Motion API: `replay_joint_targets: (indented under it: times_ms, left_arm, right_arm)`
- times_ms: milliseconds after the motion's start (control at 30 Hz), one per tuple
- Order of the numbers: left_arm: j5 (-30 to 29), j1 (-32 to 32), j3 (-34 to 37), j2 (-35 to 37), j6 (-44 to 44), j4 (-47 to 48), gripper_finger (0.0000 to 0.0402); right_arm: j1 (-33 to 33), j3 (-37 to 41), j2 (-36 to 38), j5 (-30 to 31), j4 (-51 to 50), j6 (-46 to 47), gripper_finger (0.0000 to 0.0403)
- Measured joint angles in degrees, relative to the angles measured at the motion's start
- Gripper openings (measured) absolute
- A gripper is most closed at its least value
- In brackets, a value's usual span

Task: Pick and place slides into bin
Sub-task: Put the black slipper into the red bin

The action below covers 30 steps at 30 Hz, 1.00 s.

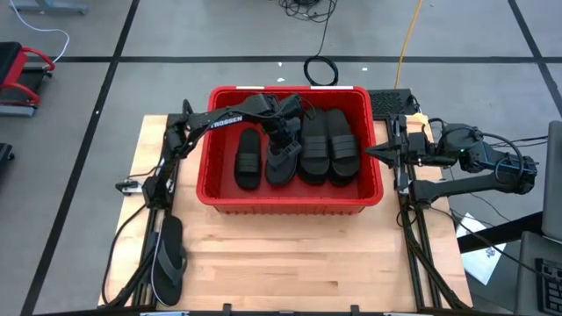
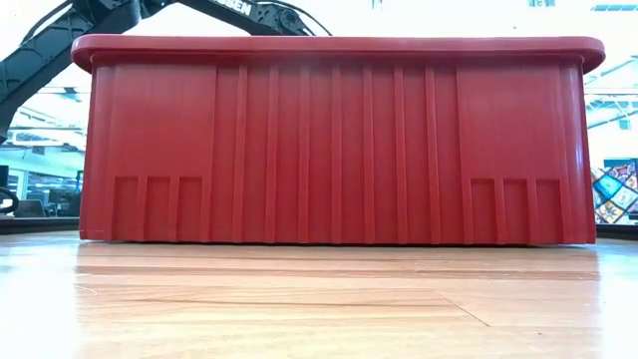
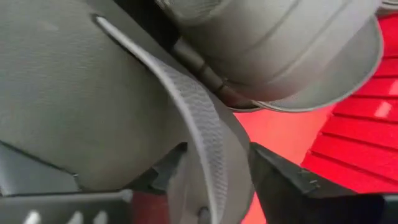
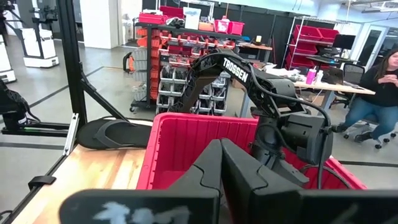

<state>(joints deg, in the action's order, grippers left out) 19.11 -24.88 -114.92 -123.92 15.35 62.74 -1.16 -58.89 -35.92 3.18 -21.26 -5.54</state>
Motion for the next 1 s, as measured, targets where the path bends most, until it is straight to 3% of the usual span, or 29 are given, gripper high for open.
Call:
replay_joint_targets:
  times_ms: [333,600,800,1000]
  left_arm:
    - [1.79,0.73,-6.5,0.02,-7.89,0.54,0.0211]
    - [-2.93,1.14,-13.93,0.13,-12.1,1.61,0.0239]
    - [-3.17,1.17,-20.04,0.14,-12.86,6.0,0.0245]
    - [-5.51,3.45,-19.42,7.43,-19.96,10.8,0.0237]
  right_arm:
    - [0.0,0.0,0.02,0.0,0.0,0.89,0.0]
    - [0.01,0.0,0.0,-0.02,0.0,1.86,0.0]
    - [0.01,0.0,0.01,-0.02,0.0,1.88,0.0]
    - [0.02,0.0,0.02,-0.02,0.0,1.88,0.0]
